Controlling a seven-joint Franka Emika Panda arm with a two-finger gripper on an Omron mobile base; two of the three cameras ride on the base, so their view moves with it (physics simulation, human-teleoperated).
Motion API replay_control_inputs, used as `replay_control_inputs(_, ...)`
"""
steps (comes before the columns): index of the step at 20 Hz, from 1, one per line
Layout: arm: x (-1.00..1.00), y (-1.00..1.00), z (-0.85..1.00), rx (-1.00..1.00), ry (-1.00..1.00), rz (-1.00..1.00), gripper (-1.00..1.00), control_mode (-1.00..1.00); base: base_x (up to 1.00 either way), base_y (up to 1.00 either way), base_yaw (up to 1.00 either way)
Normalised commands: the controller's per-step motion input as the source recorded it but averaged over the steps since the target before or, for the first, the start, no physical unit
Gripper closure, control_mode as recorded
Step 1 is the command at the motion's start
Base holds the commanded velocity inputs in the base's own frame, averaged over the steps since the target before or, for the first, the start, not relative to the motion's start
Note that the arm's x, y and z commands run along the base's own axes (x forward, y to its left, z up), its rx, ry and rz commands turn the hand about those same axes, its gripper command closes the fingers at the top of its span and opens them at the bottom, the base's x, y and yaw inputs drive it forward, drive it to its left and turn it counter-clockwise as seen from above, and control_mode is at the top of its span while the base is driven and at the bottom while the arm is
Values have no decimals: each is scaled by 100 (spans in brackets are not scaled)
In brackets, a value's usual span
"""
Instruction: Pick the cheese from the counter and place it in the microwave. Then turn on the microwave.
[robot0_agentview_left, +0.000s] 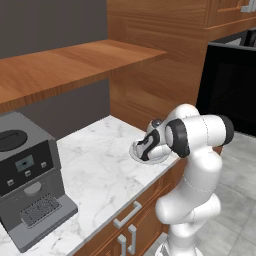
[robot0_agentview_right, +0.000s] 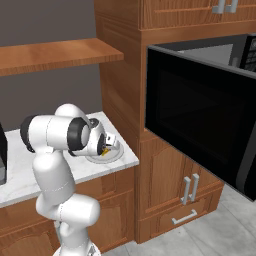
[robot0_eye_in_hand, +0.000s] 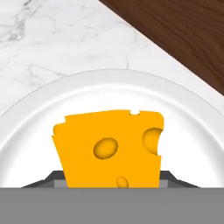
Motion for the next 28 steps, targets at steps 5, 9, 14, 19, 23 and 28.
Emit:
replay_control_inputs(5,5,0,-6,-1,4,0,100,-100,0,0,0)
replay_control_inputs(9,0,1,0,-2,1,0,100,-100,0,0,0)
replay_control_inputs(14,-7,0,12,-4,0,0,100,-100,0,0,0)
replay_control_inputs(19,-17,0,34,0,-2,0,100,-100,0,0,0)
replay_control_inputs(23,-29,0,42,0,-3,2,100,-100,0,0,0)
replay_control_inputs(28,-35,0,45,0,-6,3,100,-100,0,0,0)
